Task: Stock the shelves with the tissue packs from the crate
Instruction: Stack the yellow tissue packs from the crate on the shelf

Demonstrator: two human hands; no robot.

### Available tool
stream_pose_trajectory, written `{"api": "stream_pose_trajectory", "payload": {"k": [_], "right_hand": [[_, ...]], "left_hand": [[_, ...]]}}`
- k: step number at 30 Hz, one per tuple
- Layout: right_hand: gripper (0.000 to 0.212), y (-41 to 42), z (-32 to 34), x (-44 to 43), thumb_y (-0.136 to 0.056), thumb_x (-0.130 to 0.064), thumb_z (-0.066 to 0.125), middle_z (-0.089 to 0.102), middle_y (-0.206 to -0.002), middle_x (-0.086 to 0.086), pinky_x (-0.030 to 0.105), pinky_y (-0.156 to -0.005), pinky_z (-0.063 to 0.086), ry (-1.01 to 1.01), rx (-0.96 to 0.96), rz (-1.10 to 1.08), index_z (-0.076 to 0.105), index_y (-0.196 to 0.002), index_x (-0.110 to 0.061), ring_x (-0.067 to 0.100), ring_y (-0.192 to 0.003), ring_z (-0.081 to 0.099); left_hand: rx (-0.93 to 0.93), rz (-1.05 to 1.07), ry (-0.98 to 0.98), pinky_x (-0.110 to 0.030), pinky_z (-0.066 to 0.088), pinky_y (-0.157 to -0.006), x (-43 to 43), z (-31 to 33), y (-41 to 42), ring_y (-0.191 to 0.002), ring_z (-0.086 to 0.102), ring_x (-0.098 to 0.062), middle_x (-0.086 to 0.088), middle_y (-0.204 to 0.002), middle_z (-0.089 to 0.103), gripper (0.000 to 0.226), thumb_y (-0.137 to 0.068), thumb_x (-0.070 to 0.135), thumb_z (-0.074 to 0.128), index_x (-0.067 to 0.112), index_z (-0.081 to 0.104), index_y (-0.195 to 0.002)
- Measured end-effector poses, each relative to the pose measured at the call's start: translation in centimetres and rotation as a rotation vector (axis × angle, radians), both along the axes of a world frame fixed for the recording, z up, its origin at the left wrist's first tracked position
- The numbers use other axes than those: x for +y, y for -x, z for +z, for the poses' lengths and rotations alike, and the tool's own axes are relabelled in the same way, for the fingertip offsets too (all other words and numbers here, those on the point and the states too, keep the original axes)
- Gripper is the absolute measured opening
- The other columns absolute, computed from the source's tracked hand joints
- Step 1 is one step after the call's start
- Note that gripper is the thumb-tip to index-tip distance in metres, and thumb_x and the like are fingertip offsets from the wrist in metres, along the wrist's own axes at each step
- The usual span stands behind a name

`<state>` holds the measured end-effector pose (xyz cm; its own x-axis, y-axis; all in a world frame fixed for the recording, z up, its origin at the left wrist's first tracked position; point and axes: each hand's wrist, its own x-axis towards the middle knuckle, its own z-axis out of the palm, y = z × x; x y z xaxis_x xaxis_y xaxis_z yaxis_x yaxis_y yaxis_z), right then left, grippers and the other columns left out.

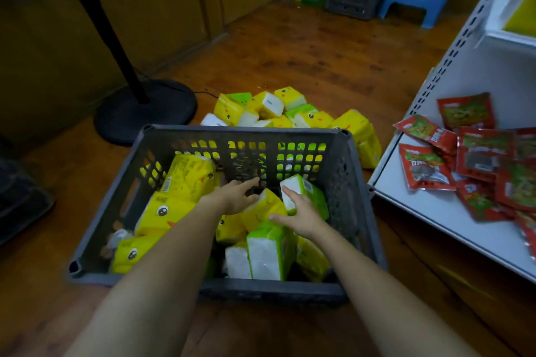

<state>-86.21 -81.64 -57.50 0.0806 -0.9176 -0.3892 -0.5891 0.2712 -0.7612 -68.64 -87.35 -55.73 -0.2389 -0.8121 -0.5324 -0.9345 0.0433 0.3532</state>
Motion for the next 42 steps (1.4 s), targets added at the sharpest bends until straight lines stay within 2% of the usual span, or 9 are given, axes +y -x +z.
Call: {"api": "stream_pose_trajectory", "payload": {"k": [5, 12, 17, 21, 29, 33, 36, 42], "right_hand": [[0.088, -0.1, -1.0, -0.2, -0.078, -0.038, 0.072, 0.020, -0.151, 0.007, 0.038, -0.113, 0.021, -0.040, 0.022, 0.079, 0.019, -0.148, -0.028, 0.025, -0.140, 0.018], [0.094, 0.1, -1.3, -0.1, -0.076, -0.038, 0.074, 0.016, -0.153, 0.004, 0.038, -0.113, 0.020, -0.040, -0.039, 0.048, 0.014, -0.148, -0.030, 0.023, -0.141, 0.013], [0.096, 0.0, -1.4, 0.0, -0.075, -0.038, 0.074, 0.017, -0.152, 0.004, 0.039, -0.114, 0.020, -0.042, -0.052, 0.028, 0.013, -0.148, -0.029, 0.023, -0.141, 0.013], [0.098, 0.1, -1.5, 0.0, -0.074, -0.039, 0.075, 0.016, -0.153, 0.005, 0.041, -0.114, 0.022, -0.046, -0.039, 0.025, 0.012, -0.148, -0.029, 0.024, -0.141, 0.014], [0.098, 0.2, -1.1, -0.1, -0.075, -0.039, 0.074, 0.007, -0.155, 0.004, 0.036, -0.113, 0.016, 0.061, -0.012, -0.018, 0.010, -0.149, -0.027, 0.023, -0.143, 0.006], [0.101, 0.0, -0.8, -0.3, -0.074, -0.041, 0.075, 0.001, -0.156, 0.004, 0.041, -0.115, 0.019, 0.121, -0.043, -0.086, 0.007, -0.148, -0.030, 0.024, -0.144, 0.005], [0.105, -0.2, -0.2, -0.3, -0.073, -0.038, 0.075, -0.005, -0.156, 0.003, 0.038, -0.114, 0.017, 0.115, -0.113, -0.105, 0.001, -0.148, -0.034, 0.021, -0.145, 0.004], [0.106, -1.4, 1.1, -0.5, -0.074, -0.033, 0.076, 0.000, -0.156, 0.001, 0.036, -0.113, 0.019, 0.202, -0.176, -0.094, -0.001, -0.147, -0.033, 0.018, -0.144, 0.007]], "left_hand": [[0.000, -0.082, -0.075, -0.038, 0.022, -0.113, -0.3, -1.5, 1.5, -0.140, 0.025, -0.031, -0.015, -0.152, 0.022, 0.062, -0.098, 0.042, 0.039, 0.038, 0.004, -0.149], [0.021, -0.151, -0.096, -0.038, 0.025, -0.113, -1.0, -3.4, 1.4, -0.139, 0.027, -0.029, -0.012, -0.152, 0.026, 0.067, -0.094, 0.044, 0.047, 0.040, 0.007, -0.148], [0.009, -0.191, -0.070, -0.034, 0.024, -0.109, -0.8, -3.9, 1.9, -0.138, 0.029, -0.028, -0.011, -0.152, 0.028, 0.052, -0.102, 0.030, 0.032, 0.033, 0.011, -0.149], [0.033, -0.178, -0.071, -0.032, 0.026, -0.108, -0.8, -4.0, 1.8, -0.135, 0.032, -0.029, -0.015, -0.147, 0.034, 0.047, -0.103, 0.028, 0.027, 0.031, 0.017, -0.148], [0.246, -0.058, 0.034, -0.031, 0.018, -0.112, -0.8, -2.2, 0.6, -0.141, 0.022, -0.023, -0.005, -0.154, 0.026, 0.045, -0.103, 0.026, 0.026, 0.028, 0.020, -0.148], [0.375, 0.061, 0.103, -0.032, 0.020, -0.112, -0.7, -1.2, -0.1, -0.142, 0.022, -0.023, -0.006, -0.154, 0.026, 0.045, -0.103, 0.026, 0.026, 0.027, 0.020, -0.148], [0.513, 0.180, 0.144, -0.031, 0.019, -0.112, -0.8, -0.6, -0.5, -0.143, 0.020, -0.022, -0.005, -0.155, 0.024, 0.045, -0.103, 0.027, 0.026, 0.028, 0.022, -0.148], [0.605, 0.224, 0.148, -0.026, 0.016, -0.109, -0.9, 0.1, -0.7, -0.144, 0.015, -0.017, 0.001, -0.156, 0.018, 0.046, -0.103, 0.031, 0.026, 0.029, 0.018, -0.148]]}}
